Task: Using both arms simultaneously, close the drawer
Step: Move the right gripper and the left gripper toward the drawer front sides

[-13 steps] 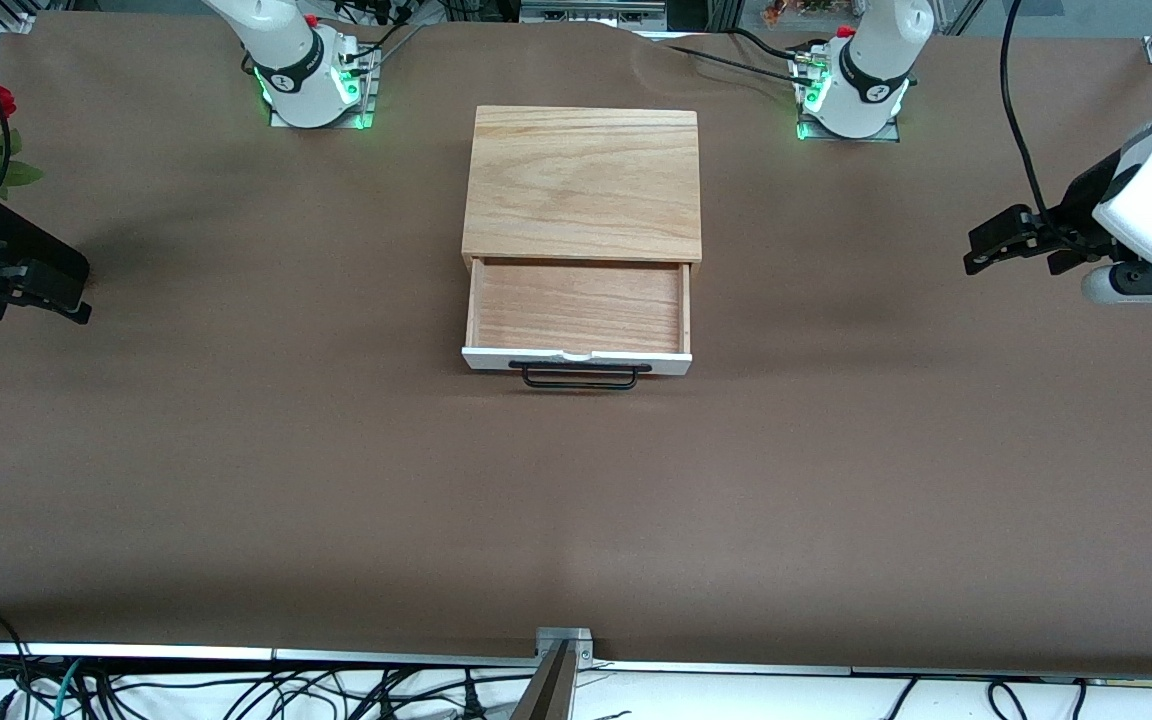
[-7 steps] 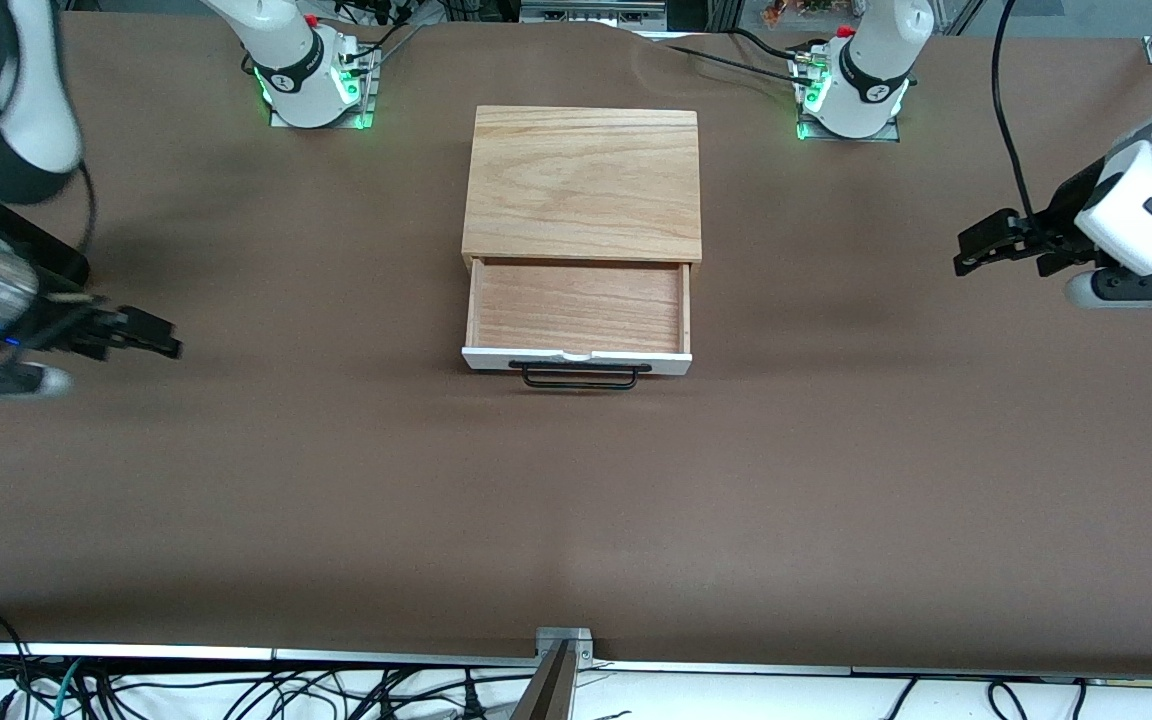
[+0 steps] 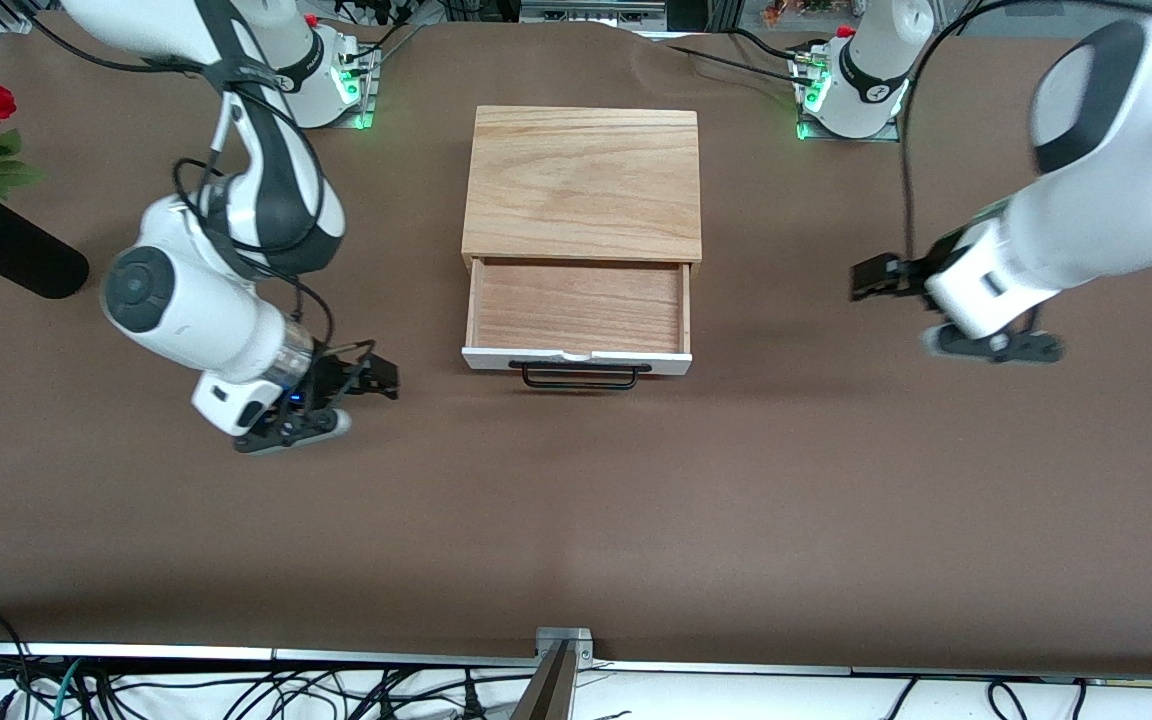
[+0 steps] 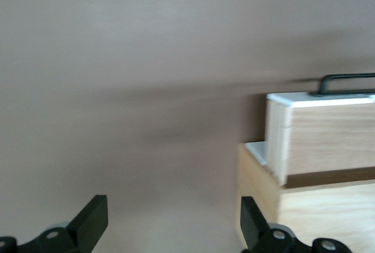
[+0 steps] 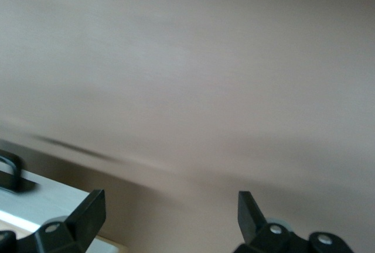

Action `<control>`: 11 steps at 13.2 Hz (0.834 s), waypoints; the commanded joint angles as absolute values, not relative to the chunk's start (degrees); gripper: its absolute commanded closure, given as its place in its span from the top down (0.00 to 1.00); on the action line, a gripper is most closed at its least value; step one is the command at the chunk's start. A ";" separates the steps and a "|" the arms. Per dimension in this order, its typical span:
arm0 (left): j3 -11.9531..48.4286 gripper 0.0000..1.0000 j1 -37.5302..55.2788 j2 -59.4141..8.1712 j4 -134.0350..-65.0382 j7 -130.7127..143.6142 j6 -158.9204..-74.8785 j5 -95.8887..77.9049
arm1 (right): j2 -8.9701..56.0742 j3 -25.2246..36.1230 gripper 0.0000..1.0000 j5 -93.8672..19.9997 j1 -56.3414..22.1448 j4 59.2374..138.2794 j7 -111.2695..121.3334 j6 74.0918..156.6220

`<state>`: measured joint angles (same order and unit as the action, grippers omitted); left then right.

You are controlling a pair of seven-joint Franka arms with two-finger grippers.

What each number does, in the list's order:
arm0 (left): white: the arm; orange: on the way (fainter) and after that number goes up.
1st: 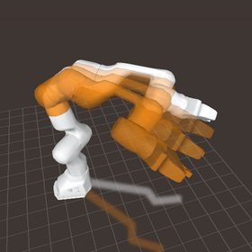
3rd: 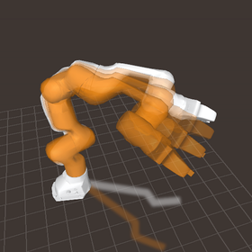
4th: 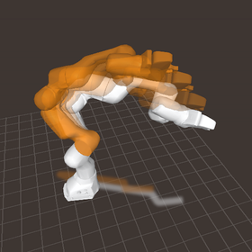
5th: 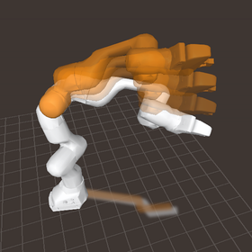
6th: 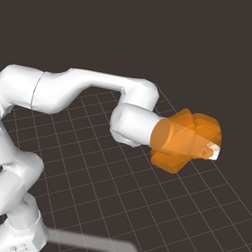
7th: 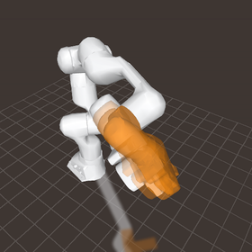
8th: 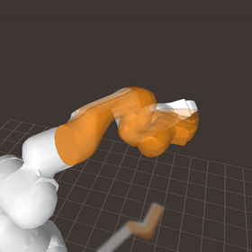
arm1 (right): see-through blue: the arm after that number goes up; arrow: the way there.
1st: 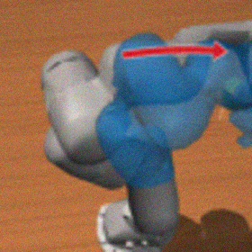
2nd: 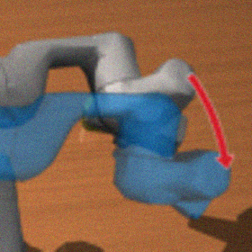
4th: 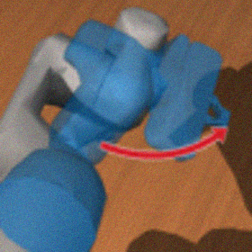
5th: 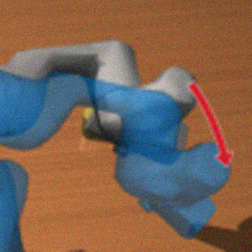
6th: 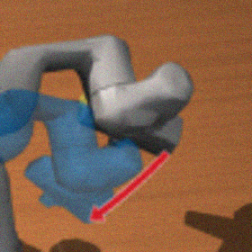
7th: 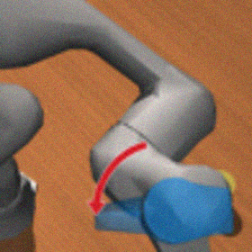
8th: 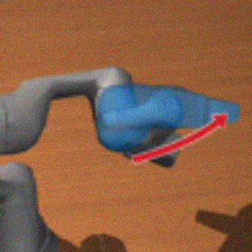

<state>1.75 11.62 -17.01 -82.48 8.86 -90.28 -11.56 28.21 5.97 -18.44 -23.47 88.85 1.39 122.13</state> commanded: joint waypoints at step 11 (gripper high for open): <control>1.84 1.00 17.31 -39.37 -76.02 8.26 -113.87 -34.54 | 40.34 3.87 1.00 -43.67 -27.86 81.30 2.28 124.63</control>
<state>2.33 16.46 -37.95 -78.01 8.60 -110.82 -32.84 39.84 4.14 -40.62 -28.37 82.97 1.59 125.50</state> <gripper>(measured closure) 0.000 0.000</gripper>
